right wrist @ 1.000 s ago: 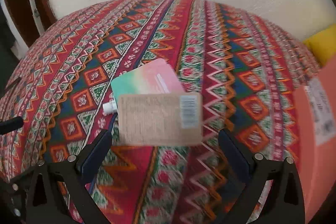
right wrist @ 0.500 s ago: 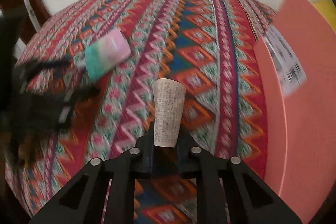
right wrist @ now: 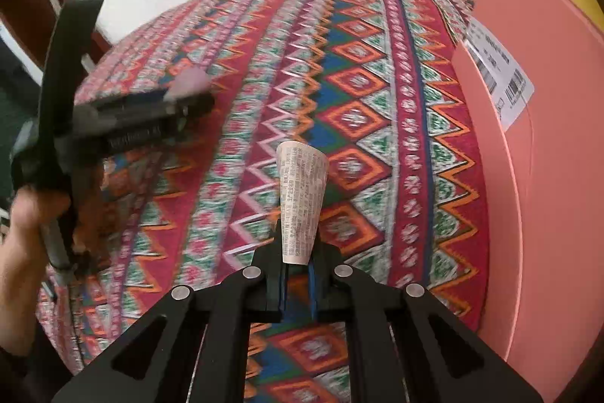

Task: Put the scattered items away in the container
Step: 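Grasp the pink-green pouch with the left gripper while the right grasps the beige paper packet, then carry pouch and paper packet over the pink box and open both grippers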

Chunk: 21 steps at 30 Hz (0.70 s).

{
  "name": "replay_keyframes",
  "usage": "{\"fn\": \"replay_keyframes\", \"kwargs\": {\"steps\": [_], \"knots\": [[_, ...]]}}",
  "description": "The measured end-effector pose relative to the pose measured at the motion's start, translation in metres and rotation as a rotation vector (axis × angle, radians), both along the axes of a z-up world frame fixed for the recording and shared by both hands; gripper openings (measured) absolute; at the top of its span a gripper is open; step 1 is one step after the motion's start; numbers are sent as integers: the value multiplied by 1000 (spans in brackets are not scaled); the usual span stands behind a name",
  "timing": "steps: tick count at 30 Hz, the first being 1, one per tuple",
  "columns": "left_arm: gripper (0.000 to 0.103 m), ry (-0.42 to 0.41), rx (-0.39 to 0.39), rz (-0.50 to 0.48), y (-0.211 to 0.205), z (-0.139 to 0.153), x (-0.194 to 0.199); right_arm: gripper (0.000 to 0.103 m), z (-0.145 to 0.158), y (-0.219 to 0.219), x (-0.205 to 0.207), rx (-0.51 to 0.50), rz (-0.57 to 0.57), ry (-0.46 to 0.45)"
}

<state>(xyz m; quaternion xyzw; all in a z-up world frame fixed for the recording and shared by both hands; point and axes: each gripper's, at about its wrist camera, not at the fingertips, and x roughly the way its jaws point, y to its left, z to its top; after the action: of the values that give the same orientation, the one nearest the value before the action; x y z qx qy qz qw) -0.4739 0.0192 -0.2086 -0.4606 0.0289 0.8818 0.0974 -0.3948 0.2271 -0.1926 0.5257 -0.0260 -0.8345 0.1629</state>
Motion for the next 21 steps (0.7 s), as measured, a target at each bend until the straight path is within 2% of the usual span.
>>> {"fn": "replay_keyframes", "kwargs": {"steps": [6,13,21], "knots": [[57,64,2,56,-7,45,82,6,29,-38,56,-47,50,54],[57,171,-23,55,-1,101,177,6,53,-70,141,-96,78,97],[57,235,16,-8,12,144,263,6,90,-54,230,-89,60,167]]}}
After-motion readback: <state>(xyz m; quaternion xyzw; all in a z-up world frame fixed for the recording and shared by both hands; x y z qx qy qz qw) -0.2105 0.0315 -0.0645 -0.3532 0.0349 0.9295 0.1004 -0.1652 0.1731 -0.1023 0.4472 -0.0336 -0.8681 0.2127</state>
